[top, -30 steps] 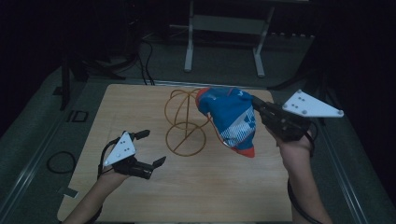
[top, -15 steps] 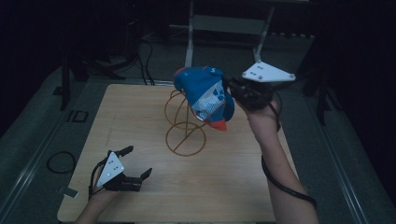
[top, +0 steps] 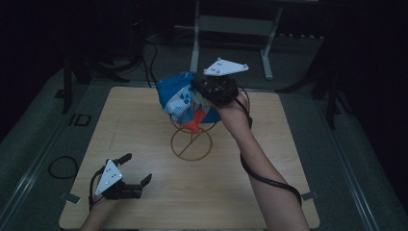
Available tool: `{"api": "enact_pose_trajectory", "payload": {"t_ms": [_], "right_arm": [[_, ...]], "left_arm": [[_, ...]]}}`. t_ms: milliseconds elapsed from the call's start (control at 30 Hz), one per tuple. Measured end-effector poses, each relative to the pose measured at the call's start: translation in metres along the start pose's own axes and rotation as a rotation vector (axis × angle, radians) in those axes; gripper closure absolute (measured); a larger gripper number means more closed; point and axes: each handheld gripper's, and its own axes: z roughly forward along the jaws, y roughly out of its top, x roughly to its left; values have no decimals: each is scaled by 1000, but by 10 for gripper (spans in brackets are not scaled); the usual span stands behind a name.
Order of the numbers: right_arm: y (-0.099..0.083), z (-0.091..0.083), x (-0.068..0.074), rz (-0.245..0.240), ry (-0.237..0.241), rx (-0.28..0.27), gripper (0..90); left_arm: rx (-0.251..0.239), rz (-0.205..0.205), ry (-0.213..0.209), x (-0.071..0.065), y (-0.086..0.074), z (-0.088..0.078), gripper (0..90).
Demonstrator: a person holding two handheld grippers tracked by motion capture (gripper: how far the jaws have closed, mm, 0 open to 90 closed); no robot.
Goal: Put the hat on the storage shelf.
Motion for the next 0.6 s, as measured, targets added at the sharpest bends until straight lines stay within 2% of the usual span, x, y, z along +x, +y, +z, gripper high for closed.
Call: {"api": "enact_pose_trajectory", "payload": {"t_ms": [133, 267, 400, 600], "right_arm": [[-3, 12, 5, -6, 26, 26, 899], [-7, 18, 8, -17, 40, 42, 899], [-16, 18, 7, -18, 26, 62, 899], [-30, 15, -1, 5, 23, 76, 898]], "left_arm": [[0, -12, -7, 1, -1, 0, 23], [5, -6, -13, 0, -3, 2, 23], [3, -4, -17, 0, -3, 2, 23], [0, -15, -14, 2, -3, 1, 23]]}}
